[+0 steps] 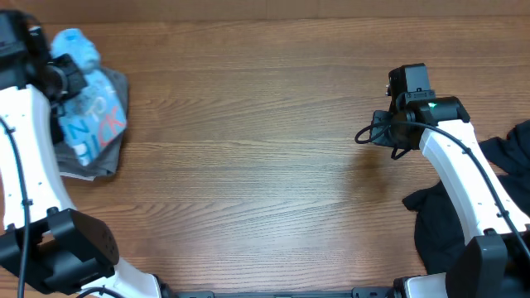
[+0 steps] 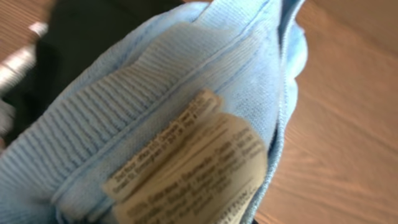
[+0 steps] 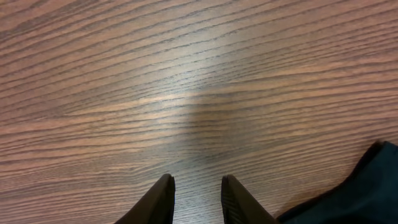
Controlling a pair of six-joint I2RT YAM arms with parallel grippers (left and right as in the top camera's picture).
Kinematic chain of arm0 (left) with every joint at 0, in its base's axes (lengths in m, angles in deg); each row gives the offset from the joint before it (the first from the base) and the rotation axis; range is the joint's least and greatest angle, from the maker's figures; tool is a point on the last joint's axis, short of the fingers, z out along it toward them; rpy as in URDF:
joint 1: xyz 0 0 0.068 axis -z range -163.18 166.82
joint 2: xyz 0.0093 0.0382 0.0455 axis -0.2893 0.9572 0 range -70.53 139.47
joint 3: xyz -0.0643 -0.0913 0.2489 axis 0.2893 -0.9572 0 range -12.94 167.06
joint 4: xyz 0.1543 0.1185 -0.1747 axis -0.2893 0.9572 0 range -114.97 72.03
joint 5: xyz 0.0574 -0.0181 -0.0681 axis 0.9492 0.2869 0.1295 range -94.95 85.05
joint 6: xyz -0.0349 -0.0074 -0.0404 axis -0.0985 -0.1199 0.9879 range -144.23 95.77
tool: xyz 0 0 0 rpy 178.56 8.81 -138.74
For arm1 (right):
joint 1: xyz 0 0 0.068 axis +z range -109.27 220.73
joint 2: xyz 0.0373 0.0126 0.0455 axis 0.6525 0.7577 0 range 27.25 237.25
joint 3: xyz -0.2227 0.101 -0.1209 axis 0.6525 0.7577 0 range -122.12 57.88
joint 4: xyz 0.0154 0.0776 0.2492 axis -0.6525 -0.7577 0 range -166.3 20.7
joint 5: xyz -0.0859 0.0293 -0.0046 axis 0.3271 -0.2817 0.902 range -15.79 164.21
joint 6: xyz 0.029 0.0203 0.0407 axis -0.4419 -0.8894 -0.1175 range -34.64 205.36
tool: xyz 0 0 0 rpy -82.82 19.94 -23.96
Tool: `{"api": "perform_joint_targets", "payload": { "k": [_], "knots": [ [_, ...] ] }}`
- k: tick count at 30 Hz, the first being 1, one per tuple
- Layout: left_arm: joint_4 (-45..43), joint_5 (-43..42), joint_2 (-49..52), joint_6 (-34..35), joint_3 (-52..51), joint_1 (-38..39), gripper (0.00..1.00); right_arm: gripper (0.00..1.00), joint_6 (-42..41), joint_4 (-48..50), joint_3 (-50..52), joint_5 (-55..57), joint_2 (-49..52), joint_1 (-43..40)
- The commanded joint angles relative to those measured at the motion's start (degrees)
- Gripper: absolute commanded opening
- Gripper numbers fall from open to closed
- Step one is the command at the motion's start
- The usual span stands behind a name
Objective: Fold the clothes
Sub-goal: 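Carry the shirt left and place it on the clothes stack, then release the shirt and pull the left gripper back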
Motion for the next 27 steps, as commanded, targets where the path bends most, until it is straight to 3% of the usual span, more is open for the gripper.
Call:
{"api": "perform_joint_targets", "payload": {
  "k": [1, 13, 19, 21, 22, 27],
  "knots": [
    [-3.8, -3.1, 0.3, -3.3, 1.4, -2.8, 0.06, 0.29, -0.2, 0.2, -0.9, 0.6, -0.8, -0.3],
    [-17.2, -1.9, 7.5, -4.3, 1.4, -8.0, 0.1, 0.29, -0.2, -0.6, -0.9, 0.1, -0.8, -0.3],
    [-19.1, 0.2, 10.9, -3.7, 1.4, -10.7, 0.59, 0.29, -0.2, -1.3, -0.9, -0.1, -0.8, -0.3],
    [-18.6, 0.1, 11.8, -3.5, 1.4, -11.5, 0.94, 0.29, -0.2, -1.3, -0.9, -0.1, -0.8, -0.3],
    [-18.2, 0.1, 12.2, -3.5, 1.4, -11.7, 1.0, 0.29, -0.2, -1.3, -0.9, -0.1, -0.8, -0.3],
    [-18.4, -5.0, 11.2, -2.1, 2.0, -12.3, 1.0, 0.29, -0.2, -1.3, -0.9, -0.1, -0.8, -0.3]
  ]
}}
